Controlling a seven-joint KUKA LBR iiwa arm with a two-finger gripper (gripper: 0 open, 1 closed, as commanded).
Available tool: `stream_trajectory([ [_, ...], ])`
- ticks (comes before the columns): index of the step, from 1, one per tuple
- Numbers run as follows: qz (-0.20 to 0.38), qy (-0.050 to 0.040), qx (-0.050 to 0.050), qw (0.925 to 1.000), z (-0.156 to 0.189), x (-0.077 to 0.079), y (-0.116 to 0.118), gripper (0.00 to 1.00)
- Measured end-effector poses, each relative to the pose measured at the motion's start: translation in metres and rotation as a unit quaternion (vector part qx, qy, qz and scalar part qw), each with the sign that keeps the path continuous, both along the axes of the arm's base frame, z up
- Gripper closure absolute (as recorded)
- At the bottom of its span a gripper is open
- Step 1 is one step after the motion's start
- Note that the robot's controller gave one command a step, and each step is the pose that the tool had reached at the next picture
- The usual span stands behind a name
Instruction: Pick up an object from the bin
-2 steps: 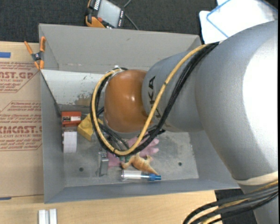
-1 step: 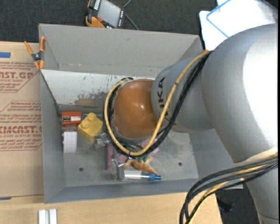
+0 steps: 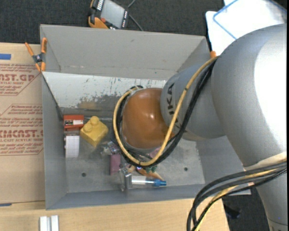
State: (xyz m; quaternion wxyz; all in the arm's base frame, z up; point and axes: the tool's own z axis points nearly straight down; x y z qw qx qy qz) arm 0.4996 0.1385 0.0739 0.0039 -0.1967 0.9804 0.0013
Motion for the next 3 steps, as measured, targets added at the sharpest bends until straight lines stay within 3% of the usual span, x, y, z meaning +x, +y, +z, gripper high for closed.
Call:
stream_trajectory([
  [1,-0.02,0.0046,-0.001,0.9998,0.014,-0.006,0.002,0.0],
  [2,0.026,0.0029,0.0,0.9997,0.017,0.051,-0.027,1.0],
  [3,0.026,0.0029,0.0,0.9997,0.017,0.051,-0.027,1.0],
])
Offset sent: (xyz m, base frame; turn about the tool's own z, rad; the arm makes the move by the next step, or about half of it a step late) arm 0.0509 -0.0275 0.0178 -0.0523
